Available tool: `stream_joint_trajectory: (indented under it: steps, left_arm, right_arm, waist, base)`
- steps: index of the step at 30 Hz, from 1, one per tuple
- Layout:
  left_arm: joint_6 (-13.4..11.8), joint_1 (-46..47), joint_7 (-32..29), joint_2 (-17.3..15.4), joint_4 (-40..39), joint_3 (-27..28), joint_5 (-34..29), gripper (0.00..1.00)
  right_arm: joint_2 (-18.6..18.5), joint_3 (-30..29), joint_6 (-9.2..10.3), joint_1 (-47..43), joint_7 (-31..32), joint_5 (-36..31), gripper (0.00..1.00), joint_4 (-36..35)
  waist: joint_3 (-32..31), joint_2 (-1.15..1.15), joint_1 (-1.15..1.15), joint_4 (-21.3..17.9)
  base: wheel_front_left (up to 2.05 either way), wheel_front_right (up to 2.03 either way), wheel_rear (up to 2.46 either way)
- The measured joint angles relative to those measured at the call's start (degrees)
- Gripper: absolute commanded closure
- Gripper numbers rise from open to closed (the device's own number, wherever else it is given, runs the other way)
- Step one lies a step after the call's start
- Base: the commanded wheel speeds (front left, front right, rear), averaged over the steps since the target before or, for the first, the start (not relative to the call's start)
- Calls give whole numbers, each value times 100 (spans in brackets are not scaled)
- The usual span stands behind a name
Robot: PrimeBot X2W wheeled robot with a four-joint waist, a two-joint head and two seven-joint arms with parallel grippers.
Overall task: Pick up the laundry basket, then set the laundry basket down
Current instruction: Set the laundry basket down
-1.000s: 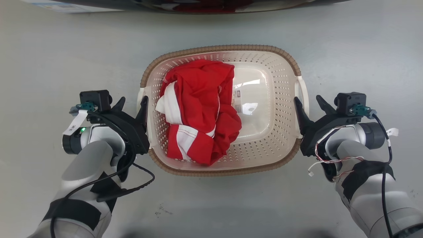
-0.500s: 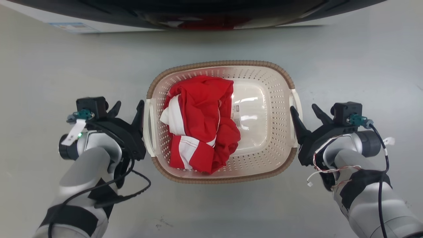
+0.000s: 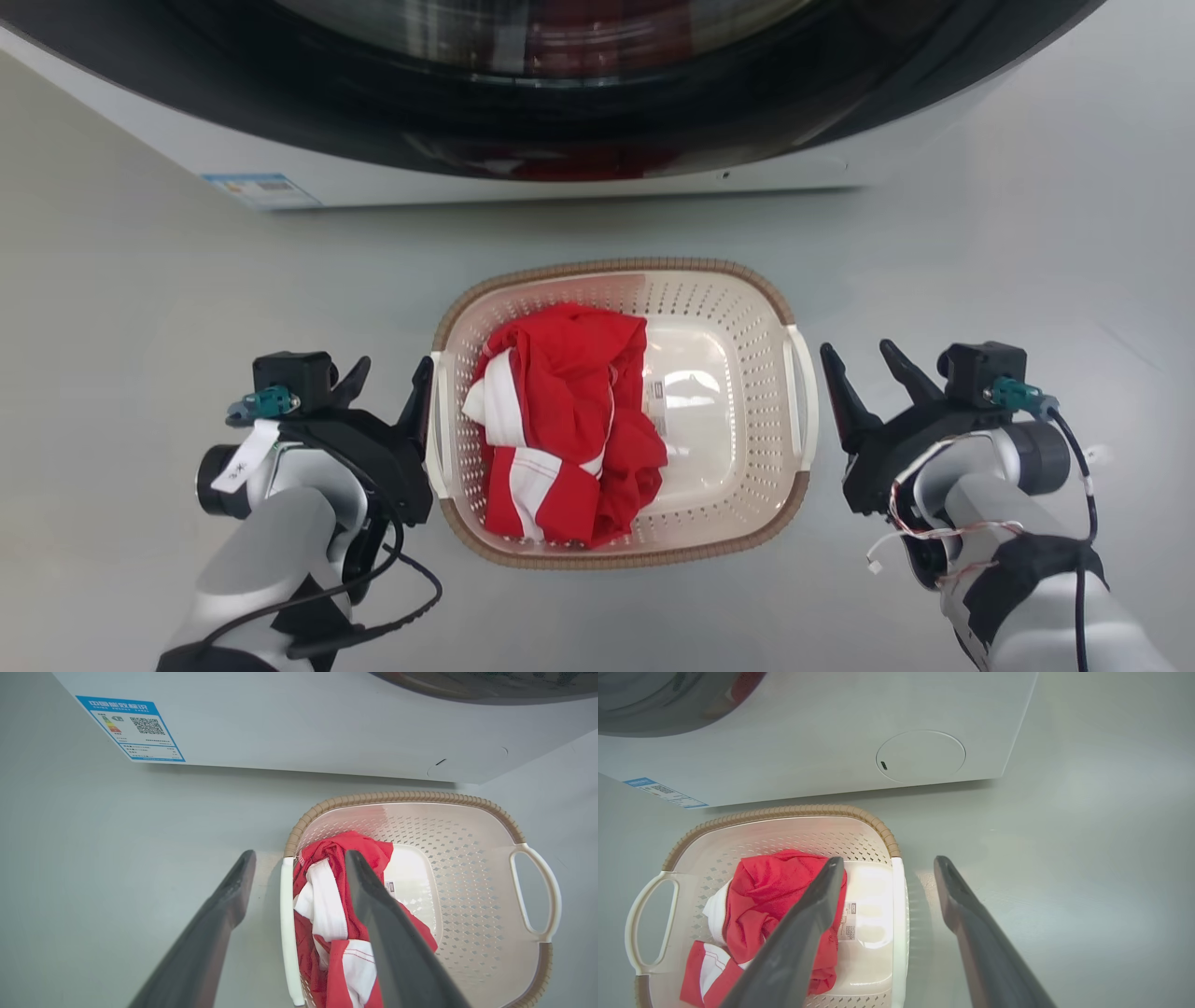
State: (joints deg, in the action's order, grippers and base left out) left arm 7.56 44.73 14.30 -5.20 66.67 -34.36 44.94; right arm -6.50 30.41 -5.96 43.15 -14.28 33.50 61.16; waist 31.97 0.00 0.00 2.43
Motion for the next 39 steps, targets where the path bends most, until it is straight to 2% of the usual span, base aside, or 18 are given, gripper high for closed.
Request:
stream_joint_trajectory:
  steps: [6,16,24,39]
  left_arm:
    - [-12,-324,0,-29,-343,87,-51,0]
    - [-241,-817,0,-265,-1078,249,-357,0]
    - [-610,-1474,1,-517,-2176,471,-719,0]
    - [-1180,-2872,1,-757,-4132,789,-1299,0]
  right_arm:
    - [-99,-151,119,-428,-1,-36,0,-389]
    - [-194,-359,347,-1035,-1,-194,0,-1183]
    - [-337,-547,615,-1647,-1,-527,0,-2158]
    - [-573,-828,1005,-2826,-1,-906,0,-3579]
  waist:
    - [-494,0,-1,-3]
    - [-1206,-1,-1,6]
    - [-1799,-1,-1,-19]
    - [-2495,-1,-1,-63]
  base:
    - [0,0,0]
    - [0,0,0]
    - [0,0,0]
    - [0,0,0]
